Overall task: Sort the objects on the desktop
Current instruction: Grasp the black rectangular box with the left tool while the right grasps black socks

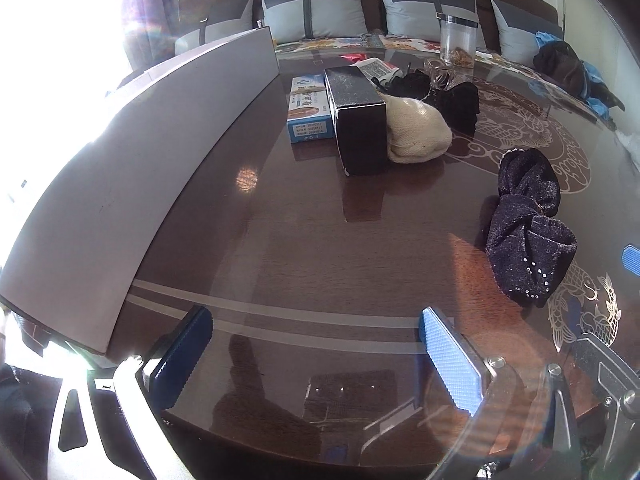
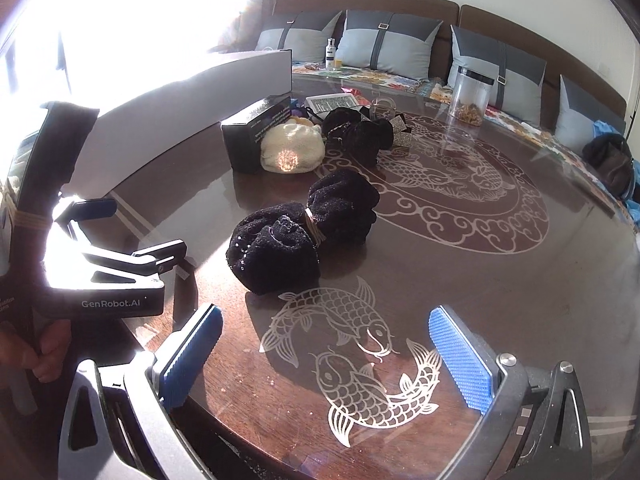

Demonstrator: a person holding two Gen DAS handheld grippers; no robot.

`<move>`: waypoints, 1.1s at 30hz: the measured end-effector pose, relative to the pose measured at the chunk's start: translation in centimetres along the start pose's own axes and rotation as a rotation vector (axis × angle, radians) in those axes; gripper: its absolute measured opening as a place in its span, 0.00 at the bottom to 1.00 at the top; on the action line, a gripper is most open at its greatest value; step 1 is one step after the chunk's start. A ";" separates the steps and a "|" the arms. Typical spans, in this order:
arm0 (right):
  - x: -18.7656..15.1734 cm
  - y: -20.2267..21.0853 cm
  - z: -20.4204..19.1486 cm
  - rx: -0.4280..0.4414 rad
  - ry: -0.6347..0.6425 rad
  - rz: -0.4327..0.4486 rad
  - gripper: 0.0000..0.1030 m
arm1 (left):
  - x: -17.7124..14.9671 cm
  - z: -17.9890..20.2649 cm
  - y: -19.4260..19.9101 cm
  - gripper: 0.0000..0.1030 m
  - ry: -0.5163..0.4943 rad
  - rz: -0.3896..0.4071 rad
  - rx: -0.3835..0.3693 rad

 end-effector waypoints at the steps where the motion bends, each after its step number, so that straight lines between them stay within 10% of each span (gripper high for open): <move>1: 0.0 0.0 0.0 0.000 -0.004 -0.004 1.00 | 0.0 -0.1 -0.1 1.00 0.007 -0.003 -0.009; 26: 4.0 -3.6 1.9 0.097 -0.355 -0.058 1.00 | -0.1 -1.0 -1.3 1.00 0.029 -0.037 -0.131; 33: 4.7 -7.5 -0.4 -0.017 -0.202 -0.159 1.00 | -0.1 -1.1 -1.3 1.00 0.021 -0.040 -0.136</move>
Point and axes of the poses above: each gripper's, at about its wrist camera, not at the fingertips, and y roughly against the way its jaws point, z to its right, x to its top, the point moved 4 cm from there along -y, roughly the way its jaws point, and after that the axes turned 2 degrees about z, right-handed, at the moved point
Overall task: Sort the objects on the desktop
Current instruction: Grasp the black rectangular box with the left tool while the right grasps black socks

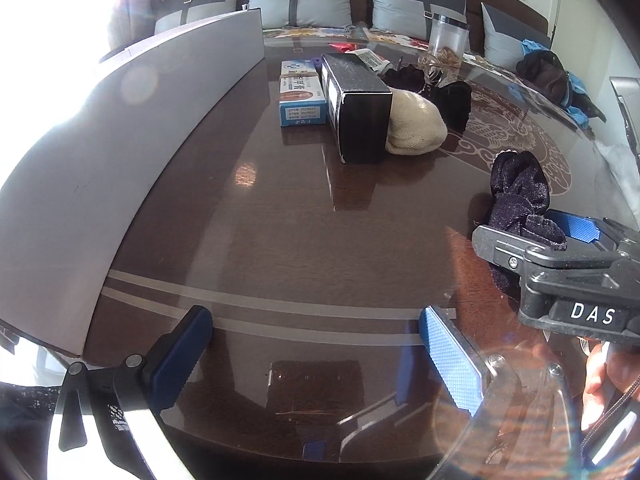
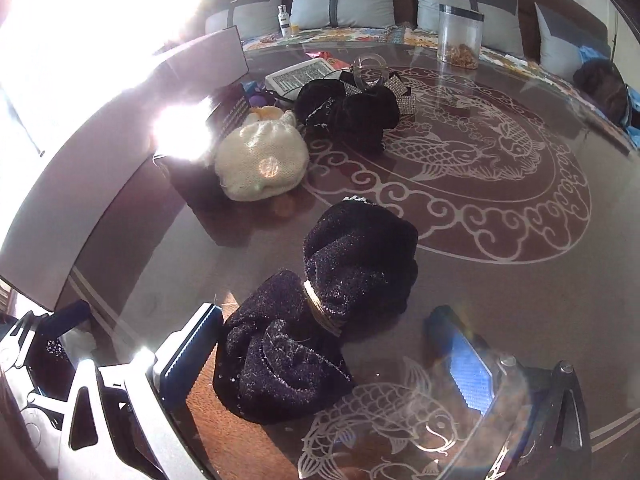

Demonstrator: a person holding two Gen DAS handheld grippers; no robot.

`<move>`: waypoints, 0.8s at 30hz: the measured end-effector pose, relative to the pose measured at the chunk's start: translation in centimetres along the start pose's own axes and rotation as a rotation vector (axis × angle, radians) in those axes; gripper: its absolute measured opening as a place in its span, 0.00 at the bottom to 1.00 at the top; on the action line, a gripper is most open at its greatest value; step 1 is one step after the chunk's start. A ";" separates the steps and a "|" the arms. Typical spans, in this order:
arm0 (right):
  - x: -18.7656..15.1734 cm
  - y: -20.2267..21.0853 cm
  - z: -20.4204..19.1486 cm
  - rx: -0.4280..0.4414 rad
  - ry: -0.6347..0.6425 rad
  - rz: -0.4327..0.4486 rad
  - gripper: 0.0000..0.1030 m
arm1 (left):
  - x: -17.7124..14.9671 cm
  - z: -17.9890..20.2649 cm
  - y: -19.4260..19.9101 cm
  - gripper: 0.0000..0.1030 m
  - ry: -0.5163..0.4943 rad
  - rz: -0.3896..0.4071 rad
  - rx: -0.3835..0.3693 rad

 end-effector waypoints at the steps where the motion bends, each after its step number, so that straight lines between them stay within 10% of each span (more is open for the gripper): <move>1: 0.0 -0.1 -0.1 -0.015 0.027 -0.002 1.00 | 0.1 0.0 -0.1 1.00 -0.006 -0.005 -0.002; 8: -0.5 -0.3 0.5 -0.015 0.145 -0.034 1.00 | 0.7 -0.3 -0.4 1.00 0.000 -0.070 -0.005; 20: -2.1 1.1 1.5 -0.028 0.118 0.003 1.00 | 12.8 0.8 -3.1 1.00 0.054 0.039 -0.101; 24: -1.9 1.1 1.8 -0.021 0.116 -0.051 1.00 | 13.0 2.1 -5.4 0.43 0.016 -0.042 -0.139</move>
Point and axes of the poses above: each gripper's, at about its wrist camera, not at the fingertips, and y roughly against the way its jaws point, z to its right, x to its top, the point moved 4 cm from there along -y, roughly the way its jaws point, and after that the axes turned 2 degrees about z, right-handed, at the moved point
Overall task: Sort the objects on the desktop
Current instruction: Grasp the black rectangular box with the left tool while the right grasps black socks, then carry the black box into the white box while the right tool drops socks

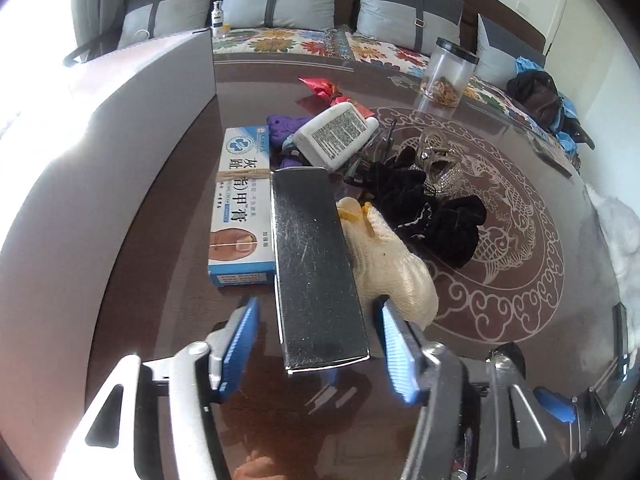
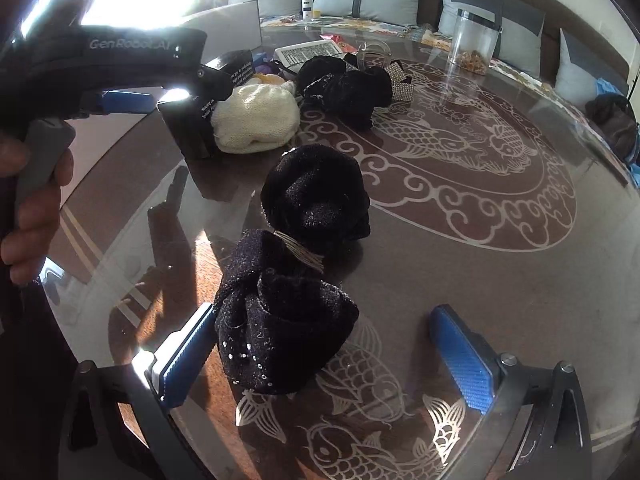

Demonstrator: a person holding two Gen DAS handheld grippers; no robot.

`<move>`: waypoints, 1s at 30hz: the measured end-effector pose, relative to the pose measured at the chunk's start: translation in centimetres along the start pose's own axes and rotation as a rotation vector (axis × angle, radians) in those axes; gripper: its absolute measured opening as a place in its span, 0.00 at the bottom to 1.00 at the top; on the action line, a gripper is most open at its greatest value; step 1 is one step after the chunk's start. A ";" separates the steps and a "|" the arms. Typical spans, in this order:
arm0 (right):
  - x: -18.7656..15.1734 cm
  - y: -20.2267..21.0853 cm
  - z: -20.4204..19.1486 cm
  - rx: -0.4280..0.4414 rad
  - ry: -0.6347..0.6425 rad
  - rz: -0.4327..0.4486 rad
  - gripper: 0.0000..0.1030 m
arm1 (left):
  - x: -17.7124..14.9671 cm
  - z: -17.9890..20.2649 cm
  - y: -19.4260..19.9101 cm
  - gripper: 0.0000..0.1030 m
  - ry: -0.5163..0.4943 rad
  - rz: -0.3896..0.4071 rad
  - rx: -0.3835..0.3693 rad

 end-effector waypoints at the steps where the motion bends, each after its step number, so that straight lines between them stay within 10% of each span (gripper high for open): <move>1: 0.0 0.1 0.2 0.012 -0.018 -0.011 1.00 | 0.0 0.1 0.1 0.38 -0.011 0.013 0.005; 8: 1.2 0.8 0.1 0.078 -0.088 0.024 0.94 | -2.1 -1.6 3.4 0.34 0.013 0.054 -0.024; 10: 1.4 0.5 -0.5 0.055 -0.053 0.020 0.43 | -3.0 -2.1 4.6 0.34 0.014 0.057 -0.045; 11: 1.5 0.6 -0.4 0.051 -0.052 0.021 0.33 | -3.5 -2.5 5.2 0.34 0.021 0.055 -0.058; 30: 0.7 4.9 -1.0 0.047 -0.075 0.026 0.33 | -4.9 -5.2 5.0 0.31 0.083 0.020 -0.114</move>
Point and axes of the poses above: each gripper's, at about its wrist camera, not at the fingertips, and y roughly against the way its jaws point, z to its right, x to its top, the point moved 4 cm from there along -y, roughly the way its jaws point, and after that the axes turned 2 degrees about z, right-handed, at the moved point
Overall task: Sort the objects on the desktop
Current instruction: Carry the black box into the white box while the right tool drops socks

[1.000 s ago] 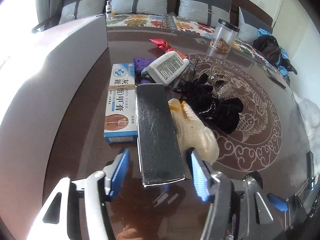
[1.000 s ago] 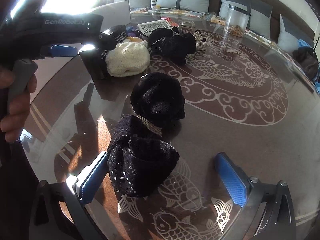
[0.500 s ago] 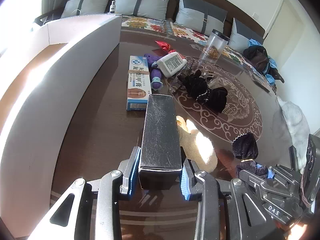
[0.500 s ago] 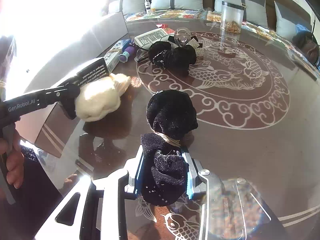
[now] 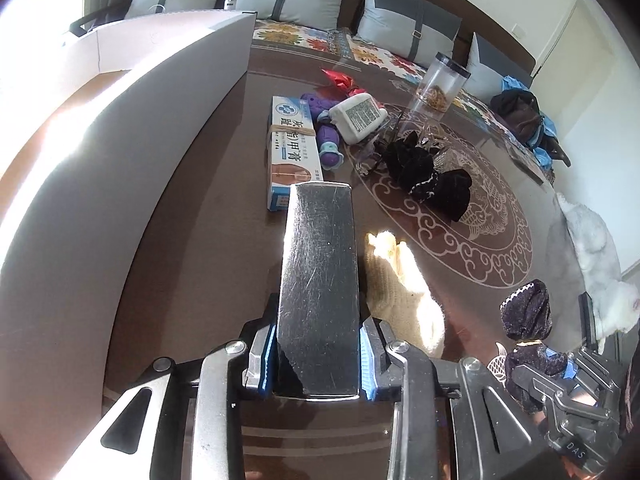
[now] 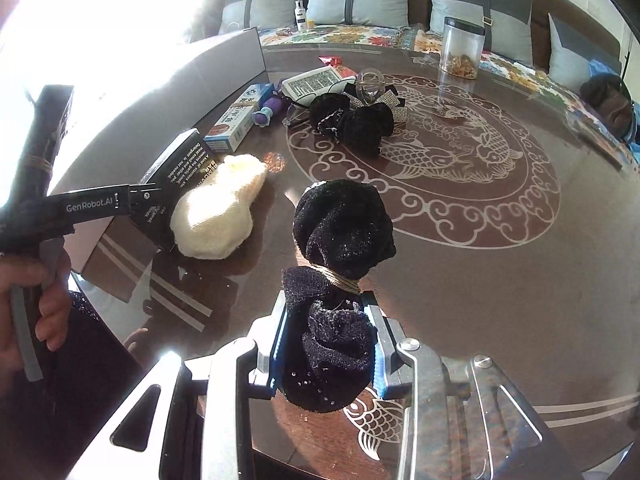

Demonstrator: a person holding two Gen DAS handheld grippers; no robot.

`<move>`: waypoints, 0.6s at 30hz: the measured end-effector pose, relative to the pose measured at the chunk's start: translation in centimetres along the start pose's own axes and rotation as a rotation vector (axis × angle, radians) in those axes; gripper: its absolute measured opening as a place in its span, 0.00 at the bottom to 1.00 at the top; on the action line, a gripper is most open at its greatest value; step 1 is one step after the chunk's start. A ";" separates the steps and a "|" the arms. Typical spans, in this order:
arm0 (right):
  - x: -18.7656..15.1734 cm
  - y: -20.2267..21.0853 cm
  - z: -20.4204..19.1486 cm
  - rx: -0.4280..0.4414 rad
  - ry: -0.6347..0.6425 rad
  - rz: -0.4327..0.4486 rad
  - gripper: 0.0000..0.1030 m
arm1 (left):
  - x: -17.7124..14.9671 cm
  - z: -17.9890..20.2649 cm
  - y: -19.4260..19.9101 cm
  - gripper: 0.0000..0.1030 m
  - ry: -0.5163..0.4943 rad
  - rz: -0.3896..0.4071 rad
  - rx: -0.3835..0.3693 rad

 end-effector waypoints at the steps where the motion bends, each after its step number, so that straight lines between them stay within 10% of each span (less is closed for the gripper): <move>1: 0.1 0.2 0.0 0.001 -0.002 0.004 0.33 | 0.1 -0.1 0.8 0.31 0.009 0.021 -0.013; 8: 4.0 3.4 -2.6 0.060 -0.002 0.086 0.33 | 3.9 -4.7 11.2 0.31 0.124 0.185 -0.086; 18: 14.5 1.9 -25.0 0.417 0.204 0.144 0.33 | 5.8 -21.6 14.1 0.31 0.248 0.149 0.233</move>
Point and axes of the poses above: each gripper's, at about its wrist camera, not at the fingertips, and y roughly against the way its jaws point, z to its right, x to its top, the point moved 4 cm from there along -y, roughly the way its jaws point, and after that the axes turned 2 degrees about z, right-handed, at the moved point
